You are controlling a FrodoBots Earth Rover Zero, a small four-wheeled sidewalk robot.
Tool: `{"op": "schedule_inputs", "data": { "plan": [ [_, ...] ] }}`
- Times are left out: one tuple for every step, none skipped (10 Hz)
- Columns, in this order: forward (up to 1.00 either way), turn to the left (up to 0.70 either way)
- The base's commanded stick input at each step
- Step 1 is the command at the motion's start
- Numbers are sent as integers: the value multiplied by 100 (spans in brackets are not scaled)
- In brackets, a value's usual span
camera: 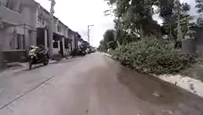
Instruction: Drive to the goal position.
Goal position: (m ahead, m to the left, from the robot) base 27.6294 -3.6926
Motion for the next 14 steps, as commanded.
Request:
{"op": "schedule_inputs", "data": {
  "plan": [
    [100, 1],
    [100, 1],
    [100, 1],
    [100, 1],
    [100, 1],
    [100, 1],
    [100, 1],
    [100, 1],
    [100, 1],
    [100, 1],
    [100, 1],
    [100, 1],
    [100, 1],
    [100, 1]
  ]
}}
